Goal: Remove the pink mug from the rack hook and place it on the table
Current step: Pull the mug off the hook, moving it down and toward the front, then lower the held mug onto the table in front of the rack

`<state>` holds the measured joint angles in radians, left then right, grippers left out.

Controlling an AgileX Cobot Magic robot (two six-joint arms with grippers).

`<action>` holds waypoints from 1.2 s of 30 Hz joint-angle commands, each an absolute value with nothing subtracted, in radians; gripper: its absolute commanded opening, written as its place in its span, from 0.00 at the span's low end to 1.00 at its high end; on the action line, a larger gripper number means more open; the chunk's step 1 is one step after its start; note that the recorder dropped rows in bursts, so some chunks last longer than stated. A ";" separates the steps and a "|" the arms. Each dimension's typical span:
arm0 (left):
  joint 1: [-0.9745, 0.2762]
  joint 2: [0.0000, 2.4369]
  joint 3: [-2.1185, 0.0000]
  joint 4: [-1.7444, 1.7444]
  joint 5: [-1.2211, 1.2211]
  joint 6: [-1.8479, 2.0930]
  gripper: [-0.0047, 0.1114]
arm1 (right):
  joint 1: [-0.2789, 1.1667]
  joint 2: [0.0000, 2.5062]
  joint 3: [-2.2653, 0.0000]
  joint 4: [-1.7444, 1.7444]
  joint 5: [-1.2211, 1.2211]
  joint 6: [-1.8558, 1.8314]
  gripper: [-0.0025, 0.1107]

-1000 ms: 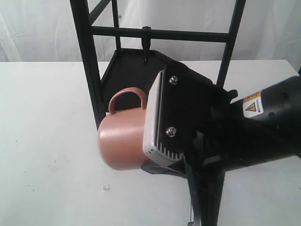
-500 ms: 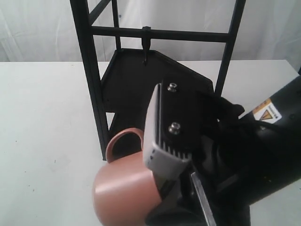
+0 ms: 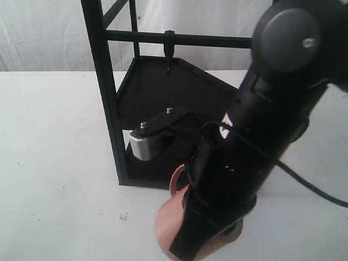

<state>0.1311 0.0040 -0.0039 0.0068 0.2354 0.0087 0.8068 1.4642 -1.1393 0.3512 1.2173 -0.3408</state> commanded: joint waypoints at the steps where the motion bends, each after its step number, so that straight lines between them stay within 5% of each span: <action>1: 0.128 0.000 0.000 0.005 0.233 0.000 0.04 | 0.810 1.541 -1.164 0.334 1.221 -0.329 0.02; 23: 0.128 0.000 0.000 0.005 0.233 0.000 0.04 | 1.006 1.441 -1.164 -0.072 1.221 -0.018 0.02; 36: 0.128 0.000 0.000 0.005 0.233 0.000 0.04 | 1.008 1.399 -1.166 -0.013 1.221 -0.204 0.02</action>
